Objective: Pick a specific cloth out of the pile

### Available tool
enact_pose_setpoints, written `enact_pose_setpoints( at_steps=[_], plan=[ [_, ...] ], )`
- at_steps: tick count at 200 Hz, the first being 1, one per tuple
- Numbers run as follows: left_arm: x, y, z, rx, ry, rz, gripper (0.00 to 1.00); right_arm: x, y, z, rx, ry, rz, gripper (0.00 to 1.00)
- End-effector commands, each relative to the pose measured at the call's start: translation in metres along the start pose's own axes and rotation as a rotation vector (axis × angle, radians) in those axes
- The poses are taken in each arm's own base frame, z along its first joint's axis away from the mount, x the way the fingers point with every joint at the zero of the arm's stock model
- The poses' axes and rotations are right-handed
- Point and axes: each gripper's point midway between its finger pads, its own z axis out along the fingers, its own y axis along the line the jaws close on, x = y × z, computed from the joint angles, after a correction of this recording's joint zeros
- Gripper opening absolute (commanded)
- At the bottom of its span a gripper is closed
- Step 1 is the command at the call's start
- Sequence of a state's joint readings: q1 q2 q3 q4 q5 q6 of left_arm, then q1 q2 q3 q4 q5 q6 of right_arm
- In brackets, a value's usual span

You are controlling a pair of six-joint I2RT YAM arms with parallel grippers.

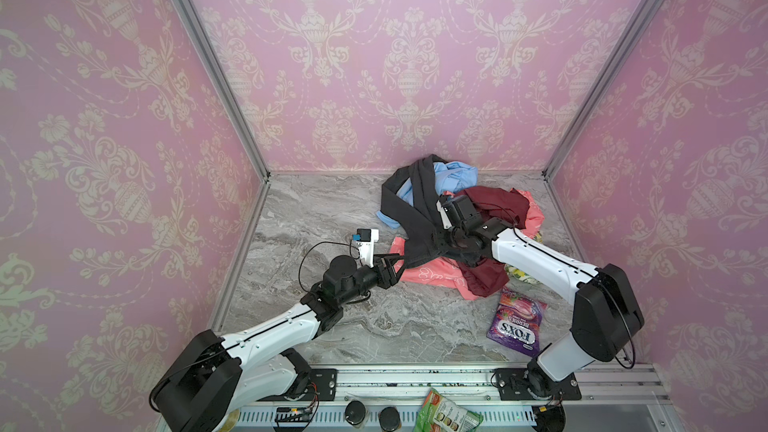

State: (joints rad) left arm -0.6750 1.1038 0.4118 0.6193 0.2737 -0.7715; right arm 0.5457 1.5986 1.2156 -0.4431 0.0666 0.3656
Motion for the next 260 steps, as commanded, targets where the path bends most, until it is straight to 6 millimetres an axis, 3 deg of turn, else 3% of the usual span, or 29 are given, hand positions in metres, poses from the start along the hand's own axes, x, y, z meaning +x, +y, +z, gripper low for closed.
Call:
enact_pose_setpoints(
  at_steps=[1, 16, 37, 50, 89, 127, 151, 174, 197, 230, 260],
  plan=[
    [0.004, 0.018, -0.008, -0.076, 0.002, -0.011, 0.58, -0.026, -0.004, -0.02, 0.055, -0.069, -0.018, 0.31],
    [0.0, 0.018, -0.01, -0.078, -0.007, -0.008, 0.58, -0.043, 0.0, -0.031, 0.052, -0.1, -0.029, 0.16],
    [-0.008, 0.019, -0.014, -0.089, -0.022, -0.012, 0.58, -0.07, 0.007, -0.049, 0.049, -0.149, -0.043, 0.1],
    [-0.014, 0.02, -0.015, -0.098, -0.033, -0.01, 0.59, -0.096, 0.016, -0.067, 0.03, -0.204, -0.052, 0.0],
    [-0.031, 0.026, -0.009, -0.128, -0.045, 0.012, 0.62, -0.187, 0.05, -0.129, -0.062, -0.398, -0.08, 0.0],
    [-0.063, 0.022, 0.012, -0.137, -0.069, 0.079, 0.68, -0.271, 0.082, -0.19, -0.178, -0.609, -0.11, 0.0],
    [-0.089, 0.025, 0.03, -0.166, -0.084, 0.147, 0.72, -0.308, 0.088, -0.228, -0.278, -0.761, -0.087, 0.0],
    [-0.125, 0.02, 0.053, -0.178, -0.121, 0.242, 0.78, -0.328, 0.09, -0.259, -0.388, -0.872, -0.055, 0.0],
    [-0.156, 0.025, 0.077, -0.203, -0.141, 0.322, 0.84, -0.331, 0.096, -0.292, -0.459, -0.953, -0.062, 0.0],
    [-0.181, 0.029, 0.127, -0.159, -0.125, 0.433, 0.99, -0.328, 0.102, -0.326, -0.538, -0.99, -0.053, 0.0],
    [-0.2, 0.048, 0.169, -0.195, -0.16, 0.567, 0.99, -0.319, 0.114, -0.353, -0.65, -0.992, -0.046, 0.0]
  ],
)
